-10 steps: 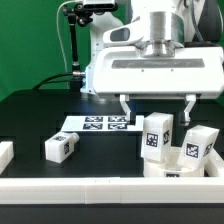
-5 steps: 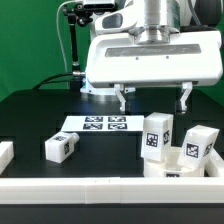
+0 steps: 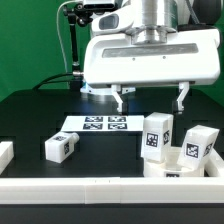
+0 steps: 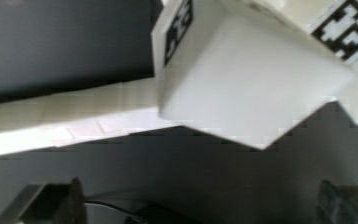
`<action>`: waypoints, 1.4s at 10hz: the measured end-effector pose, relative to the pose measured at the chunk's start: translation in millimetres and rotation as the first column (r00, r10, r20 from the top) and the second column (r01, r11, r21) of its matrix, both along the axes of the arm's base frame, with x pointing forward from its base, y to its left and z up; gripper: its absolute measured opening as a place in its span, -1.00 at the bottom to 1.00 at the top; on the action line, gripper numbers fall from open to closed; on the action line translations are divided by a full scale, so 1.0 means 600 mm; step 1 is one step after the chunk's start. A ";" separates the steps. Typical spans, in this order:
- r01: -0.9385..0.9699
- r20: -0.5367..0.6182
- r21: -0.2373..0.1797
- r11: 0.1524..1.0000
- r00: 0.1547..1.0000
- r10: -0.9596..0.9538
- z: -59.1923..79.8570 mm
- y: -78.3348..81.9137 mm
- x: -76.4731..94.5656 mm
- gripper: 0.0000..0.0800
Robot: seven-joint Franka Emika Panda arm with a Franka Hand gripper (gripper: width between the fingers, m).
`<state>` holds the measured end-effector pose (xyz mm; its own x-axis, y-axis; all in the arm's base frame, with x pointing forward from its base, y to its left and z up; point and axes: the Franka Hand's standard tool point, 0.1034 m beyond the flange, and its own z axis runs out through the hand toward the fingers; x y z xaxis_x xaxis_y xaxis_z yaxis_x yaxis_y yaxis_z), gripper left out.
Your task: Assemble stool
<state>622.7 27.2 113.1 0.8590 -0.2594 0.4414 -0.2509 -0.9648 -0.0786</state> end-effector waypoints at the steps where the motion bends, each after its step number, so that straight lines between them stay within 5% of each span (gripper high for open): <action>1: 0.068 -0.037 0.045 0.997 0.997 -0.066 0.001 0.001 -0.008 0.62; 3: 0.126 -0.117 0.099 0.987 0.987 -0.114 0.011 0.009 -0.014 0.62; 10: 0.153 -0.153 0.111 0.982 0.979 -0.135 -0.002 0.005 -0.023 0.62; 14: 0.179 -0.383 0.163 0.970 0.918 -0.105 -0.006 -0.008 -0.015 0.62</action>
Offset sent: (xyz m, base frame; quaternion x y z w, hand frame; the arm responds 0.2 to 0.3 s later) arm 0.0000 0.0000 0.0000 0.0000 0.0000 0.0000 1.0000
